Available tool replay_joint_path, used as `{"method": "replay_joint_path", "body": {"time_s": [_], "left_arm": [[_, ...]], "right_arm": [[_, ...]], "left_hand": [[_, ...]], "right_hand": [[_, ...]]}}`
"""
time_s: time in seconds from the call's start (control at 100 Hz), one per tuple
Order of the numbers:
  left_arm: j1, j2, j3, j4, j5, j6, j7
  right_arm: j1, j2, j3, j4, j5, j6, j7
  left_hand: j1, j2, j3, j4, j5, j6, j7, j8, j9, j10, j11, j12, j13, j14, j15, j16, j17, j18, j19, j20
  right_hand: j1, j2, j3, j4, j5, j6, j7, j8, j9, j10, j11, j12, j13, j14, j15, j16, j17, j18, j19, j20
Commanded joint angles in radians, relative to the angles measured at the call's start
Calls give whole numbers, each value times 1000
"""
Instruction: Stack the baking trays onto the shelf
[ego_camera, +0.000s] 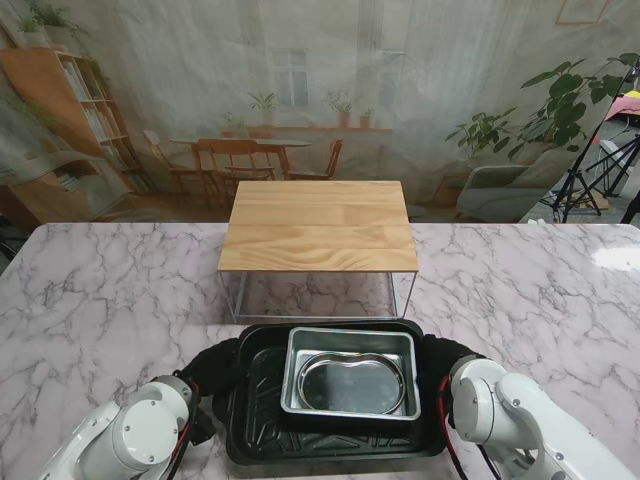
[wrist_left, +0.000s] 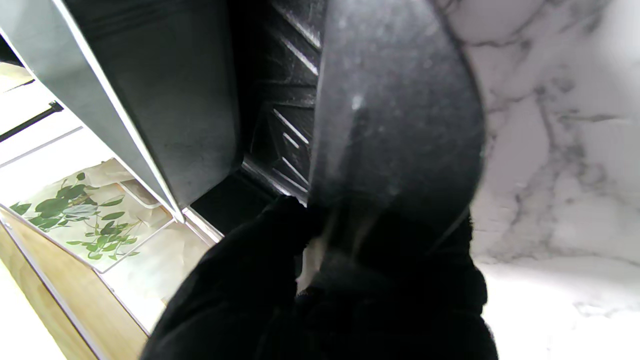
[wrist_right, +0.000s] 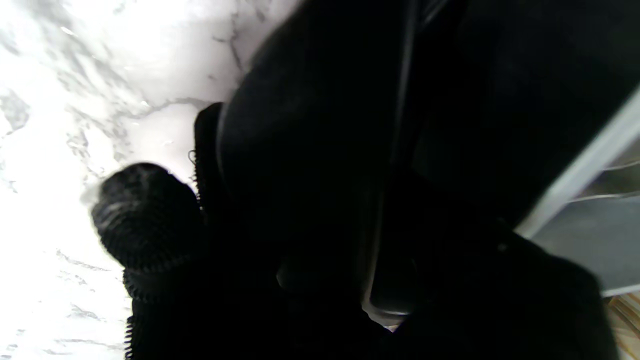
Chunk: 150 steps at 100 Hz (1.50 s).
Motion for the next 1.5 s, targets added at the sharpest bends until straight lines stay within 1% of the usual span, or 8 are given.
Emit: {"method": "replay_joint_path", "body": {"time_s": [0.0, 0.16, 0.21, 0.28, 0.33, 0.48, 1.0, 1.49], "left_arm": [[-2, -24, 38, -3, -12, 10, -7], [-5, -41, 55, -2, -60, 36, 47], [1, -50, 52, -9, -102, 39, 69], [9, -54, 43, -24, -137, 34, 74], [11, -52, 39, -30, -134, 19, 66], [20, -48, 32, -61, -161, 4, 48], [16, -64, 49, -132, -263, 34, 76], [18, -47, 24, -228, -270, 0, 16]], "right_arm": [[-9, -9, -28, 17, 34, -1, 18], [-1, -8, -40, 11, 80, 11, 14], [-2, -8, -41, 6, 92, 15, 9], [-6, -10, -39, -5, 109, 20, 1], [-11, -10, -36, -15, 113, 21, 0], [-25, -9, -21, -47, 133, 19, 9], [-64, -7, 44, -153, 197, 4, 36], [-118, 4, 144, -301, 185, -60, 142]], "left_hand": [[99, -40, 68, -27, 50, -390, 130, 1, 93, -137, -20, -29, 89, -9, 2, -34, 92, -102, 48, -36], [118, -1, 64, -39, 108, -446, 245, 17, 170, -115, -21, -58, 124, 0, 0, -56, 131, -84, 47, -66], [118, 18, 83, -47, 159, -435, 298, 33, 206, -114, -8, -49, 122, 10, 10, -50, 127, -74, 59, -64], [118, 35, 101, -57, 321, -385, 404, 84, 235, -117, 10, -33, 121, 16, 19, -44, 117, -59, 77, -57], [118, 36, 109, -58, 403, -372, 450, 113, 245, -118, 23, -16, 118, 41, 28, -39, 120, -53, 86, -53], [118, 24, 131, -58, 497, -368, 489, 143, 278, -111, 39, 15, 138, 49, 54, -31, 136, -35, 117, -42], [118, 7, 161, -65, 550, -350, 497, 166, 298, -90, 43, 56, 155, 56, 89, -28, 160, -21, 143, -40], [118, 7, 165, -66, 554, -347, 487, 167, 300, -86, 39, 58, 155, 56, 91, -31, 162, -19, 145, -46]], "right_hand": [[184, 11, 186, 7, 118, -341, 45, -24, 39, -2, 37, 12, 79, -4, 82, 0, 40, -77, 61, 29], [223, -41, 259, -48, 167, -345, 82, -43, 124, -2, 51, 28, 120, -16, 122, 10, 55, -99, 119, 67], [230, -54, 274, -58, 182, -344, 91, -49, 143, 0, 55, 32, 121, -22, 149, 20, 61, -110, 136, 80], [240, -72, 300, -70, 207, -342, 102, -55, 168, 3, 60, 38, 123, -27, 188, 31, 67, -121, 160, 96], [244, -88, 322, -74, 220, -341, 108, -60, 180, 4, 61, 40, 125, -36, 218, 37, 72, -137, 177, 109], [252, -120, 367, -81, 254, -340, 117, -69, 203, 6, 64, 41, 127, -54, 278, 44, 82, -170, 213, 135], [262, -157, 410, -99, 303, -338, 119, -82, 244, 8, 70, 47, 128, -72, 350, 57, 94, -212, 256, 167], [263, -162, 418, -104, 320, -325, 106, -93, 253, 9, 69, 48, 126, -68, 358, 54, 95, -212, 260, 175]]}}
